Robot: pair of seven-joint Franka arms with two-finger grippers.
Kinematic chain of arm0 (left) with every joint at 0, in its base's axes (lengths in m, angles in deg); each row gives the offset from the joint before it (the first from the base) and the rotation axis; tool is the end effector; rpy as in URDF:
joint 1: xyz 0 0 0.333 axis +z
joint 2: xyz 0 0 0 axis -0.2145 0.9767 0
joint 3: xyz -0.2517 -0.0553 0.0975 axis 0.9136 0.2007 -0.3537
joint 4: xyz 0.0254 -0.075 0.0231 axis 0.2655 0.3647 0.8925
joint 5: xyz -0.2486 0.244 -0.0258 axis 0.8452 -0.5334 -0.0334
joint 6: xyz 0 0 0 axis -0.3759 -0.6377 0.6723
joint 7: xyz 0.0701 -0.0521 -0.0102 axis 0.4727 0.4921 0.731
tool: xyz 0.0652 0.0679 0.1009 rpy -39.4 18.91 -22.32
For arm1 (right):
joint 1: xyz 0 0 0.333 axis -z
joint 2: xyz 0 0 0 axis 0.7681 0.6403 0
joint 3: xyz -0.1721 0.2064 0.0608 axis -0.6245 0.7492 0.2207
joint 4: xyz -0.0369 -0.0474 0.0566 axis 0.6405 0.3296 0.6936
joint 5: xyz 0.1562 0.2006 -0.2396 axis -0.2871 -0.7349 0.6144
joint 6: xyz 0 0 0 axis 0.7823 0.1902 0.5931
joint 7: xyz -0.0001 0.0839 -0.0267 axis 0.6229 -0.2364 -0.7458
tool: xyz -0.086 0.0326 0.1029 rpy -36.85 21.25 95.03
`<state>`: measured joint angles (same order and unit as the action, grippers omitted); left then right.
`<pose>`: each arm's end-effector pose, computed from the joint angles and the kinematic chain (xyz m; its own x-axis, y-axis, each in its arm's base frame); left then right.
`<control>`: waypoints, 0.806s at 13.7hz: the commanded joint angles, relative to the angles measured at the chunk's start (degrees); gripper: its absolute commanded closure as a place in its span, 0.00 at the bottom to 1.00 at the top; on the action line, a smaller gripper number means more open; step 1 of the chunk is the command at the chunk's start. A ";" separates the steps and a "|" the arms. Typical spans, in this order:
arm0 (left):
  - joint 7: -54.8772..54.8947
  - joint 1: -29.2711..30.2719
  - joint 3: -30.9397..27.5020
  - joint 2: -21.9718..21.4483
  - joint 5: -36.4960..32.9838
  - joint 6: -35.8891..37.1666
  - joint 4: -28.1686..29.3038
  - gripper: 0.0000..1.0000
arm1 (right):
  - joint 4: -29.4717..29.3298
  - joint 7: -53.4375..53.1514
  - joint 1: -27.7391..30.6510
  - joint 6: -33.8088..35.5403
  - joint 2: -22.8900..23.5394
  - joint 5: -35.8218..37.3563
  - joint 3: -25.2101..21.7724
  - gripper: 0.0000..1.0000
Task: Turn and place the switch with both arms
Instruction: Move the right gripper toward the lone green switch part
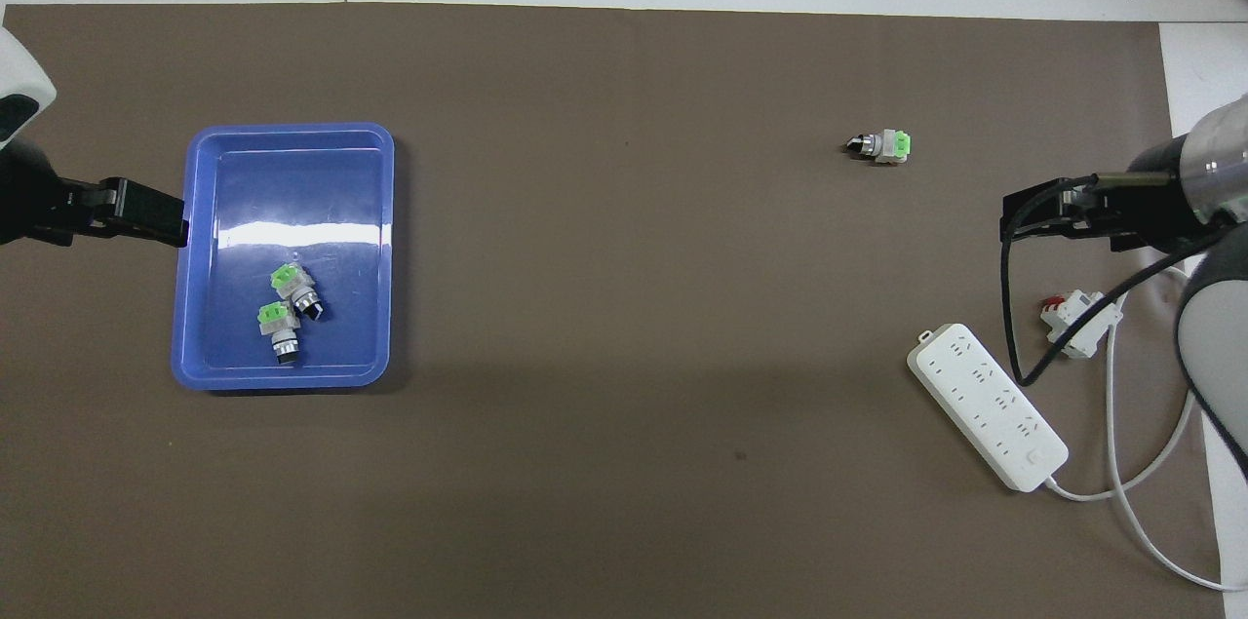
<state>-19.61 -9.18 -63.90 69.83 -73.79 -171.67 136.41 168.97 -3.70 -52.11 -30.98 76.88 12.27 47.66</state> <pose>0.5059 -0.0499 0.5528 0.9967 -0.0771 -0.0249 -0.0768 -0.9970 0.0130 0.5124 0.0393 0.5421 0.9955 -0.0932 0.0182 -0.0930 -0.9956 -0.0121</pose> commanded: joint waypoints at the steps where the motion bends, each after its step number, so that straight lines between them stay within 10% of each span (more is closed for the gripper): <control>1: 0.38 -0.49 -0.43 -1.69 -0.94 -2.04 2.74 0.00 | 2.40 2.69 -0.10 -3.99 -0.77 0.43 0.39 0.00; 11: -0.15 1.27 -1.13 -2.30 -0.94 -1.69 3.80 0.00 | 1.70 45.21 0.95 -15.86 10.38 -0.09 0.48 0.01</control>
<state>-19.68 -8.85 -64.68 69.29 -73.80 -172.43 138.07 171.48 33.03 -52.10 -45.11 85.12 12.24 47.91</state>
